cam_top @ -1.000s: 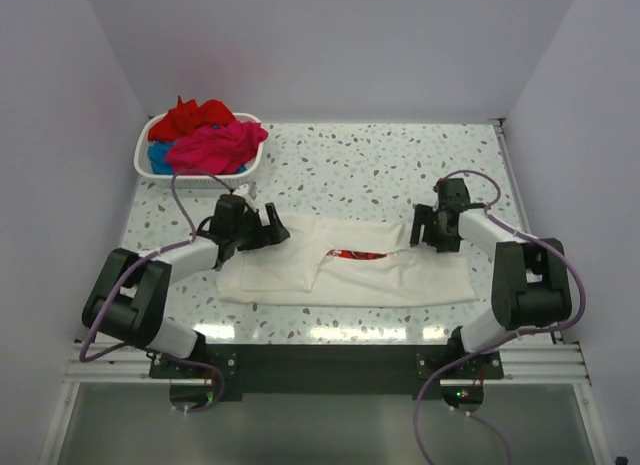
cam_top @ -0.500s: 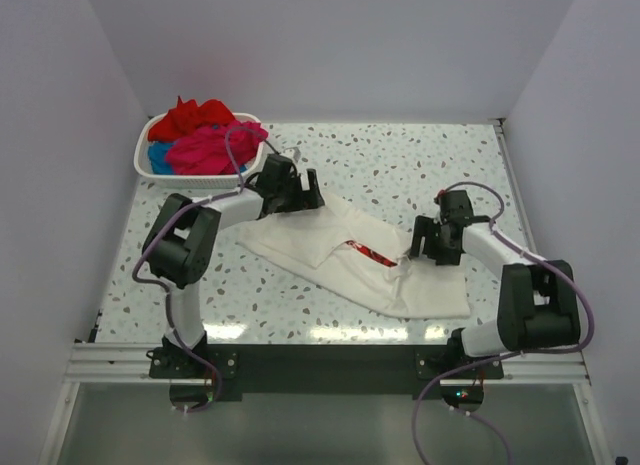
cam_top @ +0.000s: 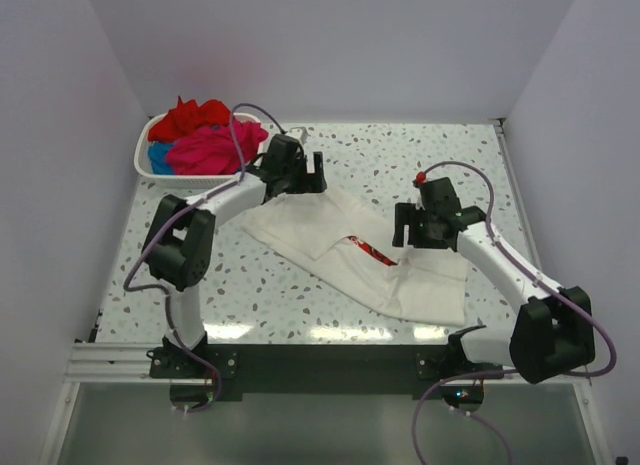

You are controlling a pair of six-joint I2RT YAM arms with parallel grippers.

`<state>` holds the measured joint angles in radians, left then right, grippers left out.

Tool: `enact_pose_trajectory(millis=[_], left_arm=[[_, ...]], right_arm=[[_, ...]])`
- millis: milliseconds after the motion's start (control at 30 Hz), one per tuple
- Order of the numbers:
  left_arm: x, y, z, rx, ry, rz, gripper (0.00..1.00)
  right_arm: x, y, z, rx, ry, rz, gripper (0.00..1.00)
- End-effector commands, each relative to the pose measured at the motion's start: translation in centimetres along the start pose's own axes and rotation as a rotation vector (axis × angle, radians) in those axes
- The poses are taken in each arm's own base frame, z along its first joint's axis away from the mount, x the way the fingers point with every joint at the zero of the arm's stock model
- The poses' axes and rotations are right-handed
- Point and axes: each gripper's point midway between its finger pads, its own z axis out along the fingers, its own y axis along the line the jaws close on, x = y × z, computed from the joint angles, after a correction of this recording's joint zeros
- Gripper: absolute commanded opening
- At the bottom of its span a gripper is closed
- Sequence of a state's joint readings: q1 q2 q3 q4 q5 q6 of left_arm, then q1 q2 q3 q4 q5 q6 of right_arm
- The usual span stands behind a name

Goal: Fold and stack the t-shirts
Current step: Fold the tshirt

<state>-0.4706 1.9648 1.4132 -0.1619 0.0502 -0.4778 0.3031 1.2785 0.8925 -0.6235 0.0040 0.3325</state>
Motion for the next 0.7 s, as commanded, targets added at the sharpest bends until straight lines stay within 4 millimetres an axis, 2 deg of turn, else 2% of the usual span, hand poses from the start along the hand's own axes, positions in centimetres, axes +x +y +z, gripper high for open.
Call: enact_pose_trajectory(millis=[0, 33, 67, 100, 133, 167, 200, 233, 333, 367, 433, 467, 500, 567, 667], left_arm=[[-1.7, 0.0, -5.8, -0.040, -0.077, 0.018, 1.00], [1.2, 1.3, -5.8, -0.065, -0.022, 0.011, 1.00], [2.4, 1.5, -6.2, -0.056, 0.001, 0.009, 1.00], [5.2, 2.1, -6.7, -0.044, 0.057, 0.007, 1.00], [5.9, 1.9, -7.5, -0.022, 0.063, -0.004, 1.00], [7.6, 2.6, -7.4, -0.033, 0.096, -0.014, 1.00], [7.9, 2.6, -8.2, -0.027, 0.082, -0.023, 1.00], [10.0, 3.7, -8.3, -0.041, 0.104, -0.031, 1.00], [11.6, 4.6, -8.5, -0.065, 0.121, -0.036, 1.00], [12.3, 5.0, -8.1, -0.077, 0.146, -0.030, 1.00], [12.1, 5.0, -7.3, -0.076, 0.145, -0.024, 1.00], [12.9, 5.3, -6.6, -0.082, 0.173, -0.021, 1.00], [12.5, 5.1, -6.1, -0.078, 0.173, -0.018, 1.00], [13.5, 5.4, -5.1, -0.085, 0.214, -0.021, 1.00], [13.5, 5.5, -3.7, -0.089, 0.225, -0.028, 1.00]], right_arm=[[-1.4, 0.6, 1.4, -0.005, -0.005, 0.000, 0.80], [-1.5, 0.8, 2.0, -0.006, 0.000, -0.002, 0.80], [-1.7, 1.3, 2.6, -0.028, 0.001, -0.013, 0.80], [-1.7, 1.6, 3.0, -0.034, 0.010, -0.019, 0.80], [-1.6, 2.0, 4.0, -0.040, 0.030, -0.035, 0.80], [-1.6, 2.1, 4.4, -0.043, 0.034, -0.036, 0.80], [-1.5, 2.5, 4.9, -0.045, 0.043, -0.050, 0.80], [-1.2, 2.7, 5.6, -0.044, 0.059, -0.056, 0.80], [-1.0, 3.1, 6.4, -0.045, 0.066, -0.067, 0.80], [-0.8, 3.1, 6.9, -0.043, 0.076, -0.067, 0.80], [-0.2, 2.9, 7.3, -0.036, 0.093, -0.067, 0.79], [0.0, 2.9, 7.4, -0.031, 0.100, -0.064, 0.79], [0.2, 3.0, 7.5, -0.033, 0.106, -0.065, 0.79], [0.8, 2.9, 7.5, -0.033, 0.113, -0.058, 0.79], [1.9, 3.3, 7.5, -0.058, 0.130, -0.048, 0.79]])
